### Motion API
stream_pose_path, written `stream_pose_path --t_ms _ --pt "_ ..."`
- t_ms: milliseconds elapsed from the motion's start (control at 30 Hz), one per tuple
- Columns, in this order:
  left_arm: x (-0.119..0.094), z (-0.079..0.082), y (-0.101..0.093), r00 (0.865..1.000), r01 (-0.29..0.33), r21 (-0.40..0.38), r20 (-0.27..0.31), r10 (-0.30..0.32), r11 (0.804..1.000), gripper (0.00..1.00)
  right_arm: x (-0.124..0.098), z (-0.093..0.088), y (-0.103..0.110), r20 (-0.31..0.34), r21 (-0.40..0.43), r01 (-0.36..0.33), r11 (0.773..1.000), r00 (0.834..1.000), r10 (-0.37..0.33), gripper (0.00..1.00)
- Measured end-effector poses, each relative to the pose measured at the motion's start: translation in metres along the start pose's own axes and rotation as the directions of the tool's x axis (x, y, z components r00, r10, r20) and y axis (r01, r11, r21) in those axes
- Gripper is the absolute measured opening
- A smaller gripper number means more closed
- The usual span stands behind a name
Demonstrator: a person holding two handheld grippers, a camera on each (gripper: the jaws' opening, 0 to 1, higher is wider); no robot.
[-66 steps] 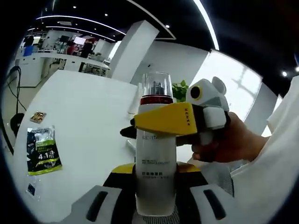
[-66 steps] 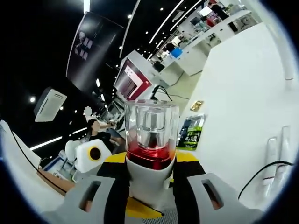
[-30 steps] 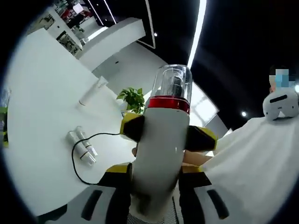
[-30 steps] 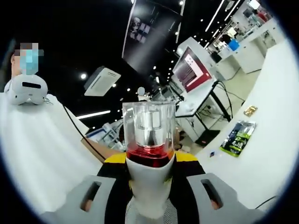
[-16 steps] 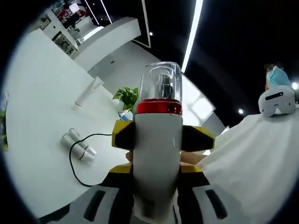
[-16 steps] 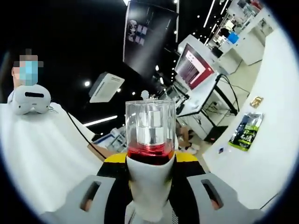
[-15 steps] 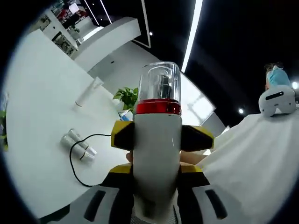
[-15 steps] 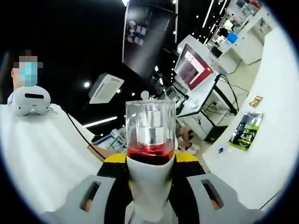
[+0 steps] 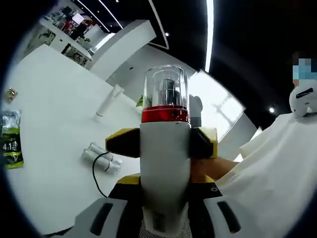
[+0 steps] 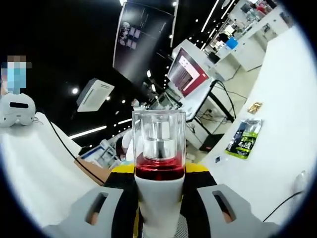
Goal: Arrange the skincare products in the storage area until every visible bottle or jar stands upright without overlapping.
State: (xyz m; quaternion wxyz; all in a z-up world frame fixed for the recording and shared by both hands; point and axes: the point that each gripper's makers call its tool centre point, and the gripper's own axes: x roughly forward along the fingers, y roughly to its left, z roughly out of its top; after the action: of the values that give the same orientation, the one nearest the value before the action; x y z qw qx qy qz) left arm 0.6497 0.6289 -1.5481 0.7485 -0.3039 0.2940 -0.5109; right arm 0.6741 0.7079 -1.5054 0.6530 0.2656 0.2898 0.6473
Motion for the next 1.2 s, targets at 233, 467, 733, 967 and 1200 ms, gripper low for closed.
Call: stream_pose_path --t_ms 233,467,733,967,1200 --pt "-0.001 0.002 0.01 0.999 -0.052 -0.014 0.009 0.052 0.999 0.32 -0.001 0.002 -0.016 -0.01 -0.036 0.163 0.986 0.987 -0.163 0.32" --pt "-0.002 0.006 0.013 0.998 -0.055 -0.054 0.027 0.057 0.997 0.32 -0.007 0.023 -0.02 0.128 0.115 0.16 0.98 0.976 -0.175 0.34" --pt "-0.003 0.008 0.018 0.997 -0.072 -0.075 0.036 0.075 0.995 0.32 -0.017 0.029 -0.025 0.14 0.098 0.206 0.974 0.966 -0.219 0.37" --pt "-0.006 0.013 0.02 0.995 -0.07 -0.102 0.065 0.077 0.992 0.31 -0.016 0.018 -0.032 0.102 0.056 0.29 0.955 0.95 -0.295 0.42" --pt "-0.01 0.02 0.024 0.99 -0.079 -0.136 0.105 0.094 0.988 0.31 -0.018 0.005 -0.045 0.026 0.043 0.382 0.923 0.923 -0.384 0.37"
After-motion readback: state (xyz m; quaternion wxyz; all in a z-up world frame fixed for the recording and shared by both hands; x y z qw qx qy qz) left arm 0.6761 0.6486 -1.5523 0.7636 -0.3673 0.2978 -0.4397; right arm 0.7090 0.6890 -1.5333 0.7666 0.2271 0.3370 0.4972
